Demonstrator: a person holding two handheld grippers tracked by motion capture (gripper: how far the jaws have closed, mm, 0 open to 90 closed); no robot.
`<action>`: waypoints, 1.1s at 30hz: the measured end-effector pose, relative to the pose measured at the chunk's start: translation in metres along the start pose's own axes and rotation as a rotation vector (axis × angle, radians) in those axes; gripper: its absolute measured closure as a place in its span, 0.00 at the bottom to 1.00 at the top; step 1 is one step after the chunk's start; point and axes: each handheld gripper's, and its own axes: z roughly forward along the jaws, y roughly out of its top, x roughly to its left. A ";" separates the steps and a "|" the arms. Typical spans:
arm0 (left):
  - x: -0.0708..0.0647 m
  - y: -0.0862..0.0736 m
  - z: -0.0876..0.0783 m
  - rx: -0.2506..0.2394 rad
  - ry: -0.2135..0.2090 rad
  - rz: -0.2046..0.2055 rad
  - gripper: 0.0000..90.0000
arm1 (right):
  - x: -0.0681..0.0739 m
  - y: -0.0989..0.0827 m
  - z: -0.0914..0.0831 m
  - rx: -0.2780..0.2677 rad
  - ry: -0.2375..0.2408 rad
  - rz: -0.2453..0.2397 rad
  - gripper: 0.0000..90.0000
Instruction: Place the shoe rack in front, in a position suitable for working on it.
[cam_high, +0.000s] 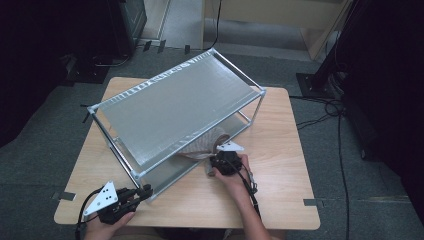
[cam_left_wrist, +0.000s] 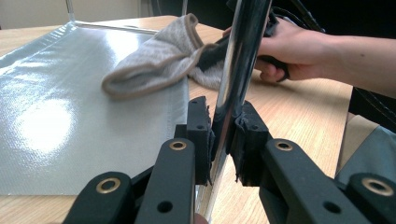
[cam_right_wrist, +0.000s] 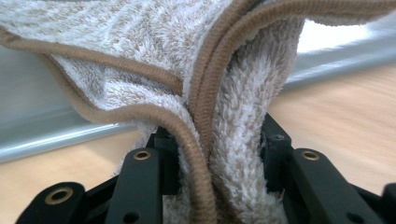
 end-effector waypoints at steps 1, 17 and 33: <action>-0.001 0.000 0.000 0.002 0.000 0.004 0.88 | -0.007 0.001 0.000 -0.003 -0.032 0.020 0.67; -0.002 0.000 0.001 0.001 -0.008 0.006 0.88 | -0.086 0.020 -0.035 -0.186 -0.304 0.199 0.67; -0.002 -0.001 0.001 0.001 -0.011 0.002 0.88 | -0.012 0.059 -0.099 -0.543 -0.144 0.029 0.67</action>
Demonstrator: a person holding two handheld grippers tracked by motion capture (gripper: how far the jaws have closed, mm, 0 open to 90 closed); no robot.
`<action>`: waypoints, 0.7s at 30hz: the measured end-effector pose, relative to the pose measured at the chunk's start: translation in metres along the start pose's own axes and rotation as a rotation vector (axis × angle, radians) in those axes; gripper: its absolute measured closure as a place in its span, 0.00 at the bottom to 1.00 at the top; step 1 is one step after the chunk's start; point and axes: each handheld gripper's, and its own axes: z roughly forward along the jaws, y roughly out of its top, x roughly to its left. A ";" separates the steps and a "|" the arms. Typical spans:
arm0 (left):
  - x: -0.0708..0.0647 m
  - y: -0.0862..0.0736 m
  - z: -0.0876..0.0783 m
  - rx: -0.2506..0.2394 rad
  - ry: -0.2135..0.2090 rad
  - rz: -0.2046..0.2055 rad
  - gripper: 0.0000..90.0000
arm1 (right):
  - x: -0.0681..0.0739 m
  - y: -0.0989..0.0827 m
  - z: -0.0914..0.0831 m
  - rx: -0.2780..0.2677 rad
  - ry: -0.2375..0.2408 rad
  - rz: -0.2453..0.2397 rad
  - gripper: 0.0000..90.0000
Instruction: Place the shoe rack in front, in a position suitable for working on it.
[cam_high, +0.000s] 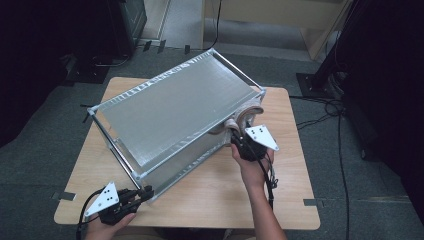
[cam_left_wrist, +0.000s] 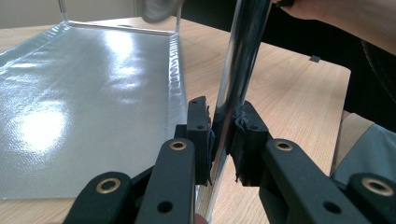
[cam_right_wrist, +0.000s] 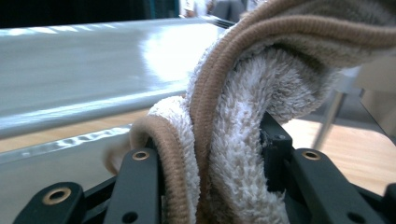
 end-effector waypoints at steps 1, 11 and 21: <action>0.000 0.000 0.000 0.001 -0.001 0.003 0.88 | 0.005 0.000 -0.003 -0.003 0.018 0.000 0.67; -0.002 0.000 0.002 0.003 -0.008 -0.004 0.88 | 0.054 -0.019 -0.030 0.016 0.274 -0.082 0.65; -0.008 0.001 0.007 0.007 -0.006 0.009 0.88 | -0.001 -0.062 -0.044 0.133 0.103 -0.030 0.65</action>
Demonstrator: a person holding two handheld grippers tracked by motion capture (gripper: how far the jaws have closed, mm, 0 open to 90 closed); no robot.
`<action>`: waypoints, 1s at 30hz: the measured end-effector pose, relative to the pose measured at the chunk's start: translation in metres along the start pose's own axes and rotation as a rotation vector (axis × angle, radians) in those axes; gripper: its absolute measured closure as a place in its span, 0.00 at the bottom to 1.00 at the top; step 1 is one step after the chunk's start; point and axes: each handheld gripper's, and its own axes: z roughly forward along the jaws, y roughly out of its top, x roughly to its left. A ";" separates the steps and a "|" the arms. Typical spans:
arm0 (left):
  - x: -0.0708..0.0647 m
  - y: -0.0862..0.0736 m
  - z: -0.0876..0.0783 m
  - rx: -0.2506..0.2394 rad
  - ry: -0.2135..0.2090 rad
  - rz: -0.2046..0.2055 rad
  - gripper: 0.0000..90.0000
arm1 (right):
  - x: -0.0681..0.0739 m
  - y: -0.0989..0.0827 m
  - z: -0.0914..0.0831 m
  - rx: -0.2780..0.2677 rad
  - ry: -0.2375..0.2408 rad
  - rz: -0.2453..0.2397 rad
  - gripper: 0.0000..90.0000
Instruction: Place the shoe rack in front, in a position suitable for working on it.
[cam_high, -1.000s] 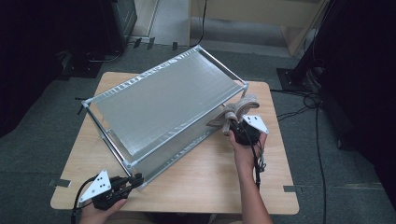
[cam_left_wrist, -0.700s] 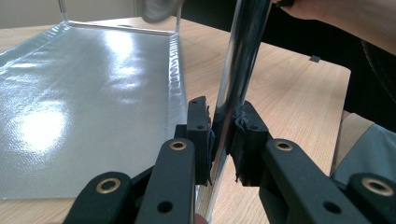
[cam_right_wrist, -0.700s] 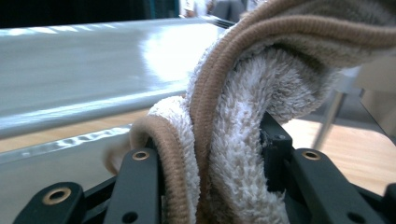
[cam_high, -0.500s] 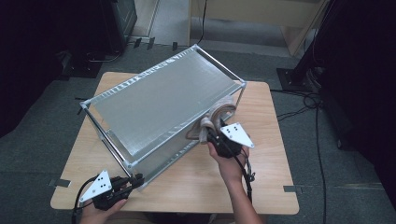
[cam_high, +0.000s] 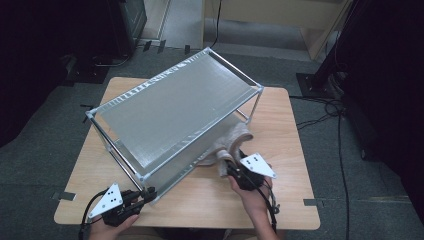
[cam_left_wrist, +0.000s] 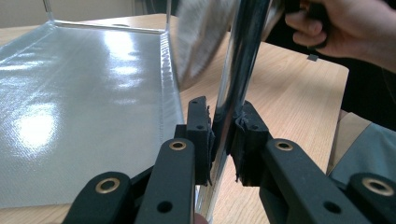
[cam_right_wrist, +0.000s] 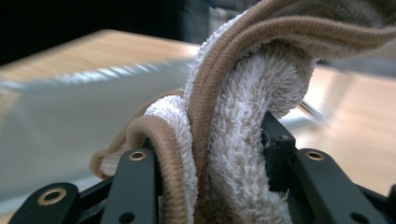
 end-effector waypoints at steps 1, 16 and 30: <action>-0.002 0.000 0.002 -0.003 -0.001 -0.007 0.88 | -0.017 -0.012 -0.005 0.025 -0.053 0.027 0.65; -0.001 0.004 0.000 -0.006 -0.072 0.010 0.62 | -0.054 -0.030 -0.030 0.113 -0.197 0.117 0.23; 0.023 0.002 -0.031 -0.044 0.027 -0.038 0.49 | -0.047 -0.020 -0.036 0.146 -0.276 0.126 0.16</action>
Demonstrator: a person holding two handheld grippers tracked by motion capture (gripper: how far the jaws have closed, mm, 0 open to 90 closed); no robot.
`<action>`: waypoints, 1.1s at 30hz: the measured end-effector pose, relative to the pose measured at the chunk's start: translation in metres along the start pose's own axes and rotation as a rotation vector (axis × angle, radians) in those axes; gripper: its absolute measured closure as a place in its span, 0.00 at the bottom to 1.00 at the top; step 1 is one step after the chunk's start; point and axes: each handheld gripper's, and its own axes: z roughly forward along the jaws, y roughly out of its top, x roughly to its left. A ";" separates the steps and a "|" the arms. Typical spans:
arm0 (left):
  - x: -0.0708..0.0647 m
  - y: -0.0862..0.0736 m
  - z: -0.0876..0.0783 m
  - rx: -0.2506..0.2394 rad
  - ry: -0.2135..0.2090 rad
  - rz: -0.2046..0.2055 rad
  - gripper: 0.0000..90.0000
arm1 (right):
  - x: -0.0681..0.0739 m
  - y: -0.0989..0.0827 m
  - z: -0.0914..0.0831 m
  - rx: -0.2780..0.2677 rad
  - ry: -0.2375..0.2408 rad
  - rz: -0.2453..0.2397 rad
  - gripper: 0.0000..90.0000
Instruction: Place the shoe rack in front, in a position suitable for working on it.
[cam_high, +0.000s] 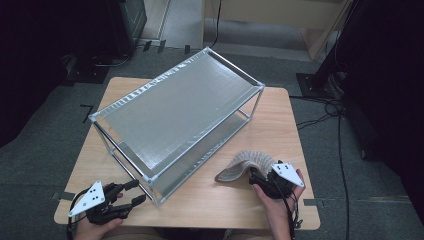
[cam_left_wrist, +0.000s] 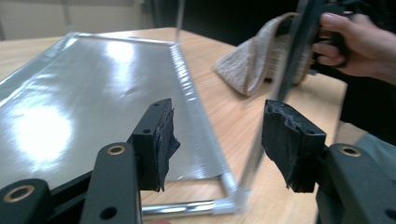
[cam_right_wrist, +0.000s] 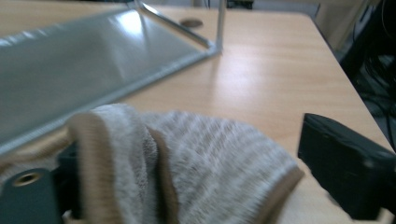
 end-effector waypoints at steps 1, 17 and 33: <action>0.002 -0.001 0.000 -0.002 0.014 -0.011 0.50 | -0.002 -0.002 0.001 0.008 0.008 0.001 0.23; 0.015 -0.003 -0.005 0.006 0.125 -0.069 0.55 | -0.033 -0.052 0.025 0.132 -0.001 0.024 0.90; 0.018 -0.005 -0.002 0.012 0.148 -0.074 0.55 | -0.057 -0.036 0.053 0.117 -0.006 0.077 0.74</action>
